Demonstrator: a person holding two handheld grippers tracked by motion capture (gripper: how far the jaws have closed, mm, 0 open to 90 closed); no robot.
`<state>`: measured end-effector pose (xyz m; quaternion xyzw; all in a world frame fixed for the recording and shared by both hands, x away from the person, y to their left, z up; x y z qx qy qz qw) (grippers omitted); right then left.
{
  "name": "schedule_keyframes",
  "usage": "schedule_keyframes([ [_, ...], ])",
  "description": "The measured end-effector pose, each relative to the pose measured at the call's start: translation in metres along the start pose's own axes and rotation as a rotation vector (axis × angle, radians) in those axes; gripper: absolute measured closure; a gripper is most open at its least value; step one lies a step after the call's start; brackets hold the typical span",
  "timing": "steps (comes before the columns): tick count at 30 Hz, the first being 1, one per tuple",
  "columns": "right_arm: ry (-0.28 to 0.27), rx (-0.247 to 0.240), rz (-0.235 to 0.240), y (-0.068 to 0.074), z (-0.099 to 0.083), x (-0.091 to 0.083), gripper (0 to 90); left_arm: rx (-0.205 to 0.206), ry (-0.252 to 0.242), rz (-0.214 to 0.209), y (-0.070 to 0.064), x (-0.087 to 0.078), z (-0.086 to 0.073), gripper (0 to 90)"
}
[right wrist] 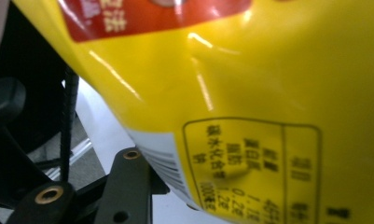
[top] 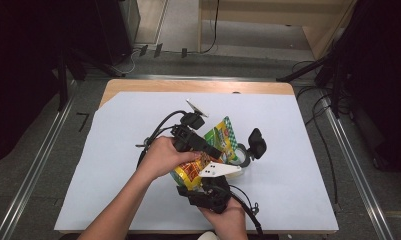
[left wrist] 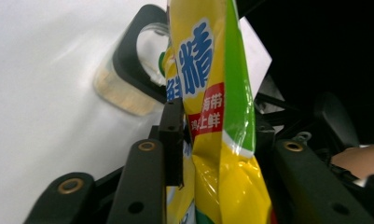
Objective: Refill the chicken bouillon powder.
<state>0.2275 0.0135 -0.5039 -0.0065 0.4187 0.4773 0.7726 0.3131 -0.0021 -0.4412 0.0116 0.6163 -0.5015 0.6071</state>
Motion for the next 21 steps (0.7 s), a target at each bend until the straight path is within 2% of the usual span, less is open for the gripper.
schedule_keyframes([
  [2, -0.002, 0.009, 0.003, -0.001, 0.0, 0.0, 63.8, 0.009, 0.001, -0.004, 0.0, 0.0, 0.001, 65.3],
  [7, -0.013, 0.017, -0.003, -0.004, -0.002, 0.0, 64.1, 0.033, -0.009, 0.017, -0.003, -0.001, -0.001, 62.9],
  [12, -0.029, 0.042, 0.019, -0.004, 0.0, -0.003, 64.0, 0.024, -0.026, 0.03, -0.003, -0.01, -0.005, 64.2],
  [13, -0.025, 0.037, 0.018, -0.004, 0.0, -0.003, 63.7, 0.016, -0.026, 0.05, -0.002, -0.01, -0.006, 66.3],
  [14, -0.015, 0.009, 0.008, -0.003, 0.0, -0.001, 62.7, 0.006, -0.017, 0.066, 0.0, -0.01, -0.007, 69.8],
  [16, -0.004, -0.021, 0.001, 0.001, 0.0, 0.001, 59.8, 0.001, -0.02, 0.063, 0.0, -0.011, -0.007, 73.6],
  [21, -0.011, -0.033, 0.002, 0.002, 0.003, 0.001, 56.3, -0.018, -0.044, 0.063, -0.001, -0.015, -0.006, 74.0],
])
Point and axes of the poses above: each handheld gripper's, and its own axes: x roughly forward along the jaws, z roughly out of its top, y roughly to its left, the point moved 9 cm from there along x, roughly forward along the jaws, and after that the axes turned 12 degrees about y, right-handed, at the moved point
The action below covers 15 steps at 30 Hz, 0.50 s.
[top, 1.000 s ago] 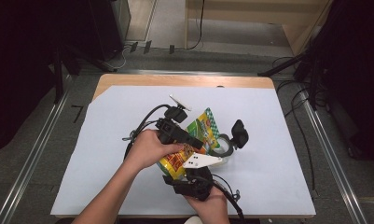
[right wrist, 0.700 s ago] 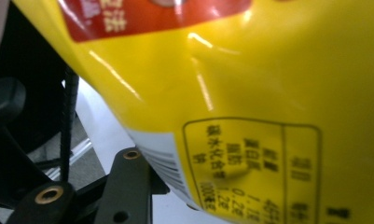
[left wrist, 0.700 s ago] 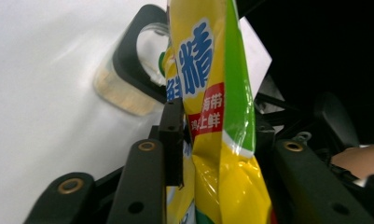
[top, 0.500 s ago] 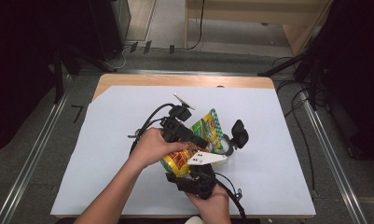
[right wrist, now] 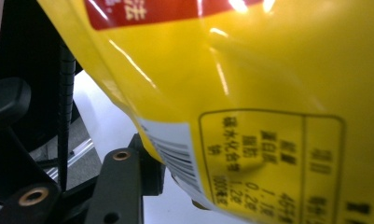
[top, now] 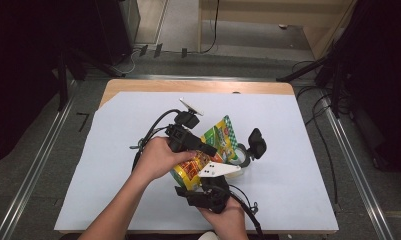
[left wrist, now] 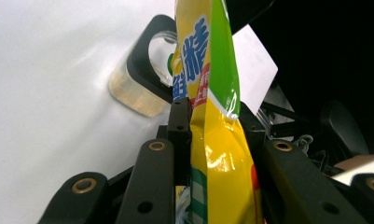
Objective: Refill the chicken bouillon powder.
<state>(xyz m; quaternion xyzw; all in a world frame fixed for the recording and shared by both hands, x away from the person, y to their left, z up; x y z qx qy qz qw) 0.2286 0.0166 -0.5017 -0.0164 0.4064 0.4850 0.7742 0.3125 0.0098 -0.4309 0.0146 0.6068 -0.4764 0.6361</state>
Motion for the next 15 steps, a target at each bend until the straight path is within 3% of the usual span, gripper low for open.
schedule_keyframes([
  [8, 0.028, 0.016, 0.003, -0.002, -0.0008, 0.0005, 63.5, 0.005, -0.004, 0.02, -0.0015, 0.0026, 0.0009, 73.9],
  [15, 0.013, 0.065, 0.046, -0.0023, 0.0012, -0.0033, 64.3, 0.024, -0.032, 0.019, -0.0062, 0.0007, 0.0018, 66.8],
])
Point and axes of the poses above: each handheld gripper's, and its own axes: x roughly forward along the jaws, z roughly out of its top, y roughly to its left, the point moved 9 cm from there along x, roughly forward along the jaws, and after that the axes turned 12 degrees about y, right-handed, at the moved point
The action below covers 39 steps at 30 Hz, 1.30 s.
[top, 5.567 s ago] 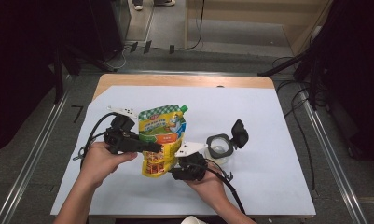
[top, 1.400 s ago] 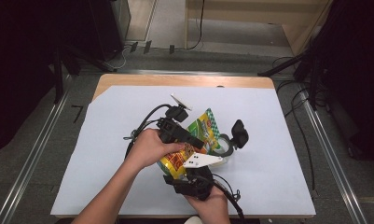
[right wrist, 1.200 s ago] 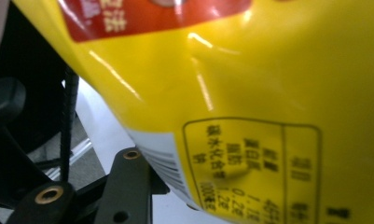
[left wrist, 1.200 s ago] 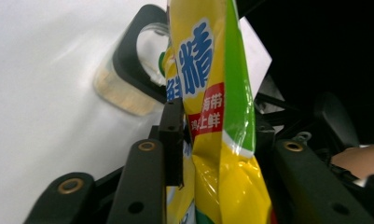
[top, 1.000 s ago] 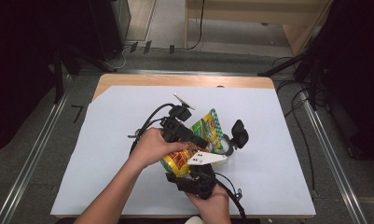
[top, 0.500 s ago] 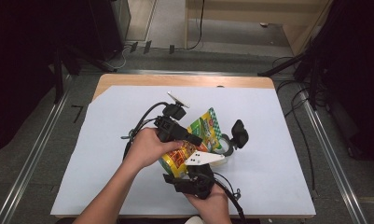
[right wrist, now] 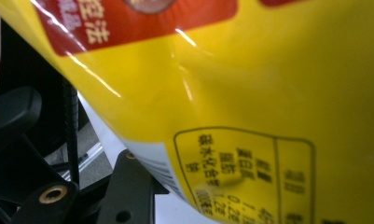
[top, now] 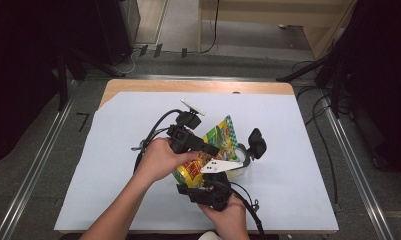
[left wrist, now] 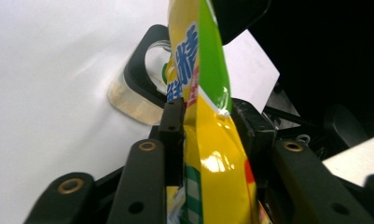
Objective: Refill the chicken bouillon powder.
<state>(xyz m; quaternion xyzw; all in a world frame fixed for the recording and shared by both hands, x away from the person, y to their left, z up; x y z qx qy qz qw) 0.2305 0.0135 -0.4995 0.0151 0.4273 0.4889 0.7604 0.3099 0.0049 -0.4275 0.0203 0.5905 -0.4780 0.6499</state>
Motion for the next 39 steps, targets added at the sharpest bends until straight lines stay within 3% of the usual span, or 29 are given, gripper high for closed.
schedule_keyframes([
  [4, -0.015, 0.018, 0.03, 0.003, 0.002, -0.001, 64.3, -0.011, 0.002, -0.011, 0.0, -0.003, -0.002, 64.7],
  [8, -0.009, -0.018, 0.009, 0.005, 0.002, 0.001, 61.4, -0.045, 0.011, 0.01, 0.005, -0.002, -0.003, 72.8],
  [9, -0.008, -0.03, 0.013, 0.008, 0.002, 0.002, 61.1, -0.039, -0.006, 0.019, 0.006, -0.002, -0.001, 69.1],
  [10, -0.011, -0.052, 0.014, 0.012, 0.002, 0.002, 59.6, -0.046, -0.01, -0.011, 0.005, -0.002, -0.001, 63.1],
  [11, -0.01, -0.06, -0.004, 0.013, 0.003, 0.002, 59.4, -0.047, -0.006, -0.034, 0.004, -0.003, -0.001, 65.3],
  [13, -0.016, -0.075, -0.018, 0.012, 0.004, 0.001, 60.8, -0.048, -0.022, -0.031, 0.004, -0.004, 0.0, 66.0],
  [22, -0.001, -0.024, -0.005, 0.006, 0.0, 0.002, 62.8, -0.009, 0.003, -0.006, 0.005, 0.003, 0.0, 65.3],
  [27, -0.008, 0.008, 0.021, 0.006, 0.001, 0.001, 63.0, -0.048, 0.037, -0.028, 0.006, -0.003, -0.006, 61.6],
  [31, -0.009, 0.009, 0.02, 0.007, 0.004, 0.001, 62.8, -0.054, 0.042, -0.006, 0.007, -0.003, -0.007, 67.6],
  [33, 0.0, 0.003, 0.021, 0.007, 0.004, 0.002, 60.5, -0.044, 0.034, 0.012, 0.007, -0.002, -0.005, 70.0],
  [35, -0.002, 0.022, 0.057, 0.007, 0.005, 0.002, 59.6, -0.042, 0.006, 0.017, 0.007, -0.003, -0.002, 71.0],
  [39, -0.001, 0.016, 0.046, 0.004, 0.007, 0.001, 61.7, -0.04, -0.002, 0.016, 0.007, -0.002, 0.0, 70.9],
])
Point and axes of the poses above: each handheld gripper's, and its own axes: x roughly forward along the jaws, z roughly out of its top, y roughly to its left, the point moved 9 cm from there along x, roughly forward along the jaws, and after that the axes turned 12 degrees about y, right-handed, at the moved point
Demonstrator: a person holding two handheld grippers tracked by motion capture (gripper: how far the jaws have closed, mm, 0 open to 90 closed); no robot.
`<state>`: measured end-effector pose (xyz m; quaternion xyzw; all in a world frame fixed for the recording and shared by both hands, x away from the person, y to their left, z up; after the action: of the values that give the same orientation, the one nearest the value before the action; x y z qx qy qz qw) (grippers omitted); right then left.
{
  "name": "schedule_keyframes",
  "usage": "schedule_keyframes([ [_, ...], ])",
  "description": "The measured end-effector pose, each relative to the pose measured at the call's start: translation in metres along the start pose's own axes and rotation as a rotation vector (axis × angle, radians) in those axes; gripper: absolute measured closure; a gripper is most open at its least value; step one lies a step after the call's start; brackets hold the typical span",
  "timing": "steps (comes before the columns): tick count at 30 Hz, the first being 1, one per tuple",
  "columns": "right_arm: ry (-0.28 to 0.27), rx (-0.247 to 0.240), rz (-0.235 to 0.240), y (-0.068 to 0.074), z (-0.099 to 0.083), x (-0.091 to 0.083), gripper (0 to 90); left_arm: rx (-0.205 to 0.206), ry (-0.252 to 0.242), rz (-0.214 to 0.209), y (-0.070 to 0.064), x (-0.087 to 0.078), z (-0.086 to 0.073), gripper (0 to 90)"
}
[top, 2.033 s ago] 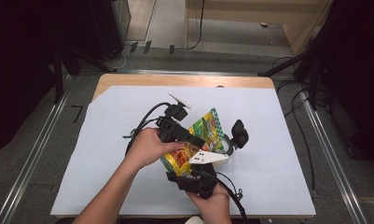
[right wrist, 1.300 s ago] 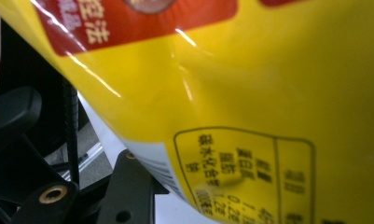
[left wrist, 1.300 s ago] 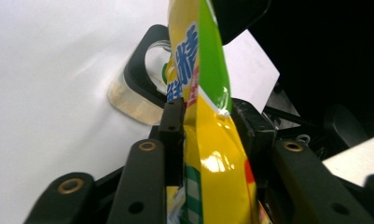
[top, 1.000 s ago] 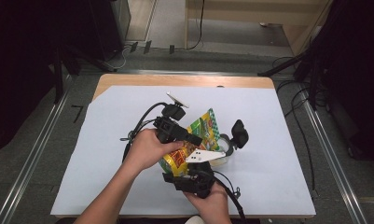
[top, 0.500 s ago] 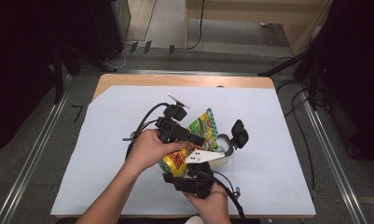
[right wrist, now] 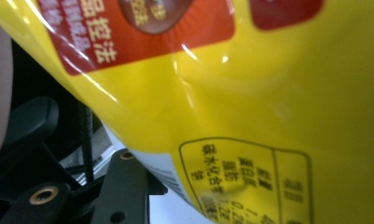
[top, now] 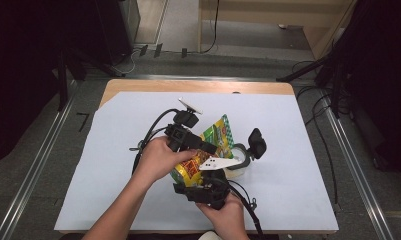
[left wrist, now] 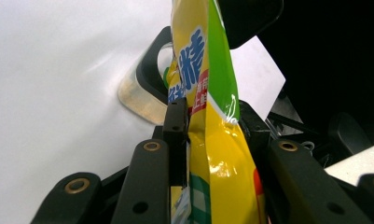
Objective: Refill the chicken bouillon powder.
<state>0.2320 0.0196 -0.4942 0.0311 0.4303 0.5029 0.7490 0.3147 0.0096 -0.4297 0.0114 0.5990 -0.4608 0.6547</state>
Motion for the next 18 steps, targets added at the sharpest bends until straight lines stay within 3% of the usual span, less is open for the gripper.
schedule_keyframes([
  [6, -0.001, -0.014, -0.003, 0.0008, 0.001, -0.001, 63.0, -0.002, -0.021, -0.019, -0.0018, -0.0021, 0.0012, 69.7],
  [10, -0.02, 0.038, 0.061, 0.0012, 0.0028, -0.0019, 64.2, 0.007, -0.02, -0.02, -0.0047, -0.0041, 0.0017, 64.8],
  [18, -0.035, 0.04, 0.027, -0.0018, 0.0013, -0.0029, 63.4, 0.024, -0.01, 0.001, -0.0071, -0.0034, 0.0016, 68.7],
])
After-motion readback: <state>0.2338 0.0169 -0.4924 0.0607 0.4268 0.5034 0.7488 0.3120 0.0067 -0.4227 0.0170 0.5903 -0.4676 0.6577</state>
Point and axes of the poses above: each handheld gripper's, and its own axes: x roughly forward along the jaws, z roughly out of its top, y roughly to its left, the point moved 9 cm from there along x, roughly forward along the jaws, and after that the axes turned 12 degrees about y, right-handed, at the moved point
